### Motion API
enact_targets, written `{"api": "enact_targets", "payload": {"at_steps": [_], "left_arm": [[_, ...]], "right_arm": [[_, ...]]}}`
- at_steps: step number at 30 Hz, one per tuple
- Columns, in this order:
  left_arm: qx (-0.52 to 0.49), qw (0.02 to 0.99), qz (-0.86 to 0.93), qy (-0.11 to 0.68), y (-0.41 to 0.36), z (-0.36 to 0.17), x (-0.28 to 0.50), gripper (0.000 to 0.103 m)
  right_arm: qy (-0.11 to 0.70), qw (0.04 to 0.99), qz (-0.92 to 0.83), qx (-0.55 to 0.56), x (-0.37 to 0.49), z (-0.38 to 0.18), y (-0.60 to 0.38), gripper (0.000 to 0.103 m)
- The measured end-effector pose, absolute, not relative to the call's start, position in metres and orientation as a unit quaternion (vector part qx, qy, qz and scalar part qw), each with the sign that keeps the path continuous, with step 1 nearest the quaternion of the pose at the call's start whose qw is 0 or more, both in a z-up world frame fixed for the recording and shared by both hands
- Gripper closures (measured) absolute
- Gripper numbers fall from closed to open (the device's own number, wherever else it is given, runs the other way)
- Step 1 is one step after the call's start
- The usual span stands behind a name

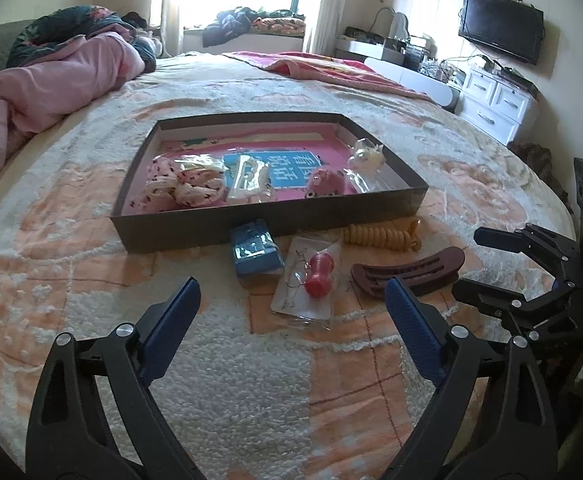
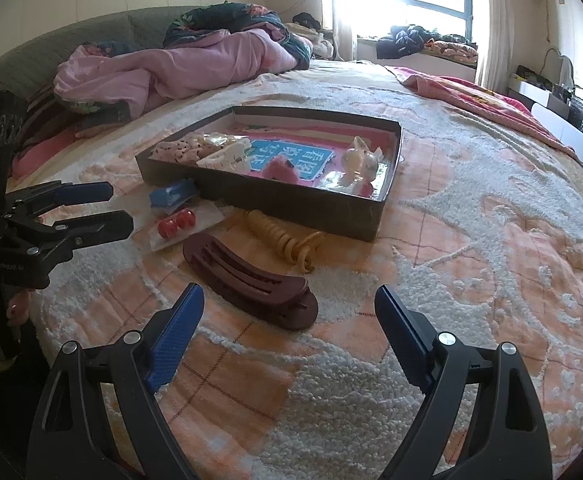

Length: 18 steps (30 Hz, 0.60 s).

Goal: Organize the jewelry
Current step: 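Move both tools back toward the earrings card and maroon claw clip, then grasp the red earrings card with left tool while right grasps maroon claw clip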

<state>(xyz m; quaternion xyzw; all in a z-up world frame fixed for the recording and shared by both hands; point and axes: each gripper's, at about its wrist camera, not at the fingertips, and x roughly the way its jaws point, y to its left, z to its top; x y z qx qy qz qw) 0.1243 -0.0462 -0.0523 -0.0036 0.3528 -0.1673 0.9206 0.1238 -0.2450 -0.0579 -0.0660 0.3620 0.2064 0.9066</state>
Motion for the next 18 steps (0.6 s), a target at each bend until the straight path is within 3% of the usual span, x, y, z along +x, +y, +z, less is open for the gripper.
{"api": "enact_targets", "payload": {"at_steps": [4, 8, 13, 18], "left_arm": [[0.000, 0.916, -0.172, 0.362, -0.049, -0.058, 0.128, 0.025], [0.000, 0.911, -0.177, 0.372, -0.051, -0.064, 0.131, 0.034], [-0.003, 0.905, -0.181, 0.384, -0.051, -0.072, 0.136, 0.037], [-0.010, 0.899, -0.186, 0.396, -0.051, -0.077, 0.143, 0.044]], "right_arm": [[0.367, 0.903, 0.211, -0.073, 0.129, -0.062, -0.240, 0.018], [0.377, 0.897, 0.219, -0.076, 0.135, -0.066, -0.235, 0.018], [0.383, 0.892, 0.227, -0.081, 0.143, -0.071, -0.231, 0.019], [0.394, 0.884, 0.239, -0.076, 0.152, -0.077, -0.228, 0.030]]}}
